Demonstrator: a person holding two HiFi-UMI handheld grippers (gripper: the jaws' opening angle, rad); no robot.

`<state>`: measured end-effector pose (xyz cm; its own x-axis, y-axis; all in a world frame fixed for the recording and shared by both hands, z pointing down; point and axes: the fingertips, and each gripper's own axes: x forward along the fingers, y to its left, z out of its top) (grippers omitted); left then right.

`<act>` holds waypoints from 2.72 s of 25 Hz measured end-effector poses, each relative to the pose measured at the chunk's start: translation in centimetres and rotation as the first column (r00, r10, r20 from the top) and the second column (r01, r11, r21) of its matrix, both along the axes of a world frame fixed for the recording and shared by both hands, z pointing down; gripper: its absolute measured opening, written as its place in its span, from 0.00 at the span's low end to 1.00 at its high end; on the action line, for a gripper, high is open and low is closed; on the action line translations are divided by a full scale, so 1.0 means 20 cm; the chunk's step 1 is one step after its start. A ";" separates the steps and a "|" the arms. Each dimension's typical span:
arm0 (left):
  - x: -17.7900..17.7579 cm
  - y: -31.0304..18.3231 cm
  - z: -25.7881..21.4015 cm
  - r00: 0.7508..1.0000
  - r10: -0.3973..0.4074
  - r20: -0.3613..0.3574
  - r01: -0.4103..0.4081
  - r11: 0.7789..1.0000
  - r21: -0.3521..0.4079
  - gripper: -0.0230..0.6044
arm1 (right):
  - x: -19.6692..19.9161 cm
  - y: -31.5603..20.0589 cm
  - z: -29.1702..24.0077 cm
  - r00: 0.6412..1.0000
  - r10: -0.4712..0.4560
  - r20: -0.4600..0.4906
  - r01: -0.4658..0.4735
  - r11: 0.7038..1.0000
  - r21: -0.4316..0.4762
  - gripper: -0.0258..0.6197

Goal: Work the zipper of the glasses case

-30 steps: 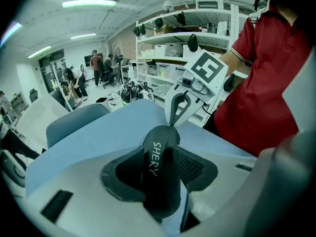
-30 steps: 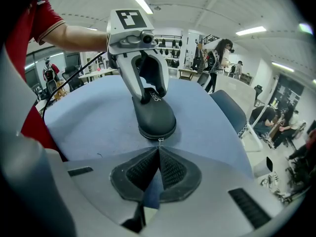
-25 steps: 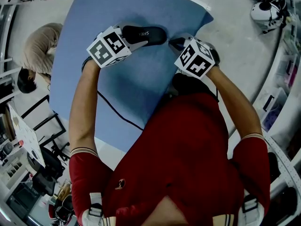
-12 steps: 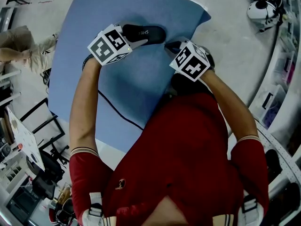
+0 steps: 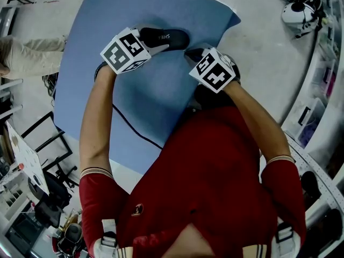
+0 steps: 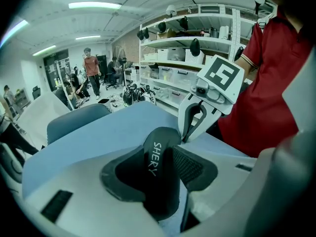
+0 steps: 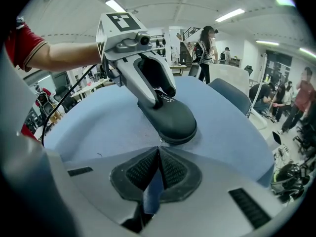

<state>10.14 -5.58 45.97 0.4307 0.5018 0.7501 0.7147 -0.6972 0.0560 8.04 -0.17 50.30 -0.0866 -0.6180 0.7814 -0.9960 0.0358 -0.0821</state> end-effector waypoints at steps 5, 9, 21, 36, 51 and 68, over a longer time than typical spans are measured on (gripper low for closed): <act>-0.01 -0.01 0.00 1.000 -0.015 -0.003 0.015 1.000 0.005 0.30 | -0.01 -0.01 -0.01 0.999 0.008 0.041 -0.009 1.000 0.016 0.05; -0.02 0.01 -0.01 1.000 -0.016 -0.020 0.016 0.999 0.028 0.30 | 0.01 0.00 0.00 1.000 -0.001 -0.001 0.001 1.000 0.012 0.04; -0.01 0.02 -0.05 0.988 -0.117 -0.097 0.122 0.991 0.048 0.32 | 0.23 0.07 -0.10 0.997 0.013 -0.075 -0.008 0.998 0.065 0.19; -0.14 -0.26 -0.36 0.740 -0.601 -0.302 0.579 0.798 -0.168 0.32 | 0.27 -0.36 -0.59 0.983 -0.163 -0.088 0.184 0.913 0.364 0.18; -0.72 -0.29 -0.59 0.130 -0.912 -0.390 0.837 0.312 -0.450 0.30 | -0.19 -0.54 -0.80 0.907 -0.417 0.061 0.280 0.705 0.651 0.05; -1.29 0.42 -0.85 -0.271 -0.816 -0.510 0.813 0.090 -0.576 0.06 | -0.62 0.15 -0.96 0.839 -0.543 0.030 0.346 0.575 0.741 0.04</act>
